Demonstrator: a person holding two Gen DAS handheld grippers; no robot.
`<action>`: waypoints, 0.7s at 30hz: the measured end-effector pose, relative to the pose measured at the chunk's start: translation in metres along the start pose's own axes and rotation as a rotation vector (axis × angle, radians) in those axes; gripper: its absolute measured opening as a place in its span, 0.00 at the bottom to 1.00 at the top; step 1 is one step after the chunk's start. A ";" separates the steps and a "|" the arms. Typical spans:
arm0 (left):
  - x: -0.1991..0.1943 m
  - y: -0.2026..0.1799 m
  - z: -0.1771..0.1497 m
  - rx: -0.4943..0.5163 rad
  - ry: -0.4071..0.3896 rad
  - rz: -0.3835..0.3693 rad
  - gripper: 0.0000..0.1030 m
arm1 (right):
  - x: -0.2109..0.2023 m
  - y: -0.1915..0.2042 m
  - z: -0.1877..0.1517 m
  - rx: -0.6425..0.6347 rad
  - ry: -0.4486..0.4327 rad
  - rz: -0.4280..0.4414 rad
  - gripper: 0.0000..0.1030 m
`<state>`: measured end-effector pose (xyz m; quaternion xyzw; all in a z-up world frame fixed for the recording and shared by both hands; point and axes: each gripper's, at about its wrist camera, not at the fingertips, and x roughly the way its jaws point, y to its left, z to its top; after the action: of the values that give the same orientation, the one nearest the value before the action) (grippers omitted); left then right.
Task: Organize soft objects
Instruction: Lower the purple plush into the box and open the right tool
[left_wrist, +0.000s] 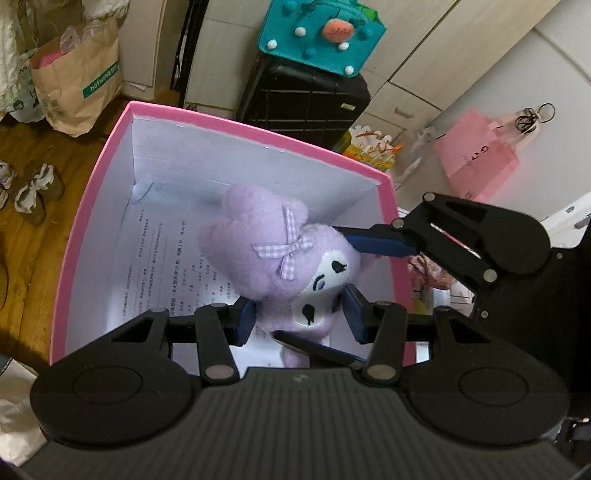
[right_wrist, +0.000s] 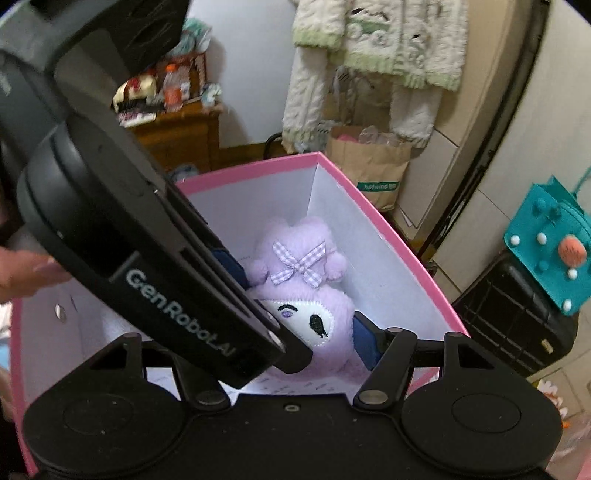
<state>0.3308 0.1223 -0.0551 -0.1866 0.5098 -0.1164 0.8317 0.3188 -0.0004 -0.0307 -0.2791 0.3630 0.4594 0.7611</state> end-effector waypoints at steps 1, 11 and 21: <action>0.001 0.000 0.001 -0.003 0.006 0.004 0.46 | 0.002 -0.002 0.000 -0.016 0.009 0.003 0.69; 0.023 0.026 0.005 -0.104 0.086 -0.062 0.44 | 0.027 -0.010 0.008 -0.108 0.172 0.038 0.69; 0.027 0.037 0.001 -0.129 0.064 -0.007 0.44 | 0.045 -0.010 0.007 -0.173 0.273 0.003 0.72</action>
<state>0.3441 0.1452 -0.0922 -0.2378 0.5418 -0.0923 0.8008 0.3437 0.0229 -0.0619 -0.4029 0.4228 0.4477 0.6771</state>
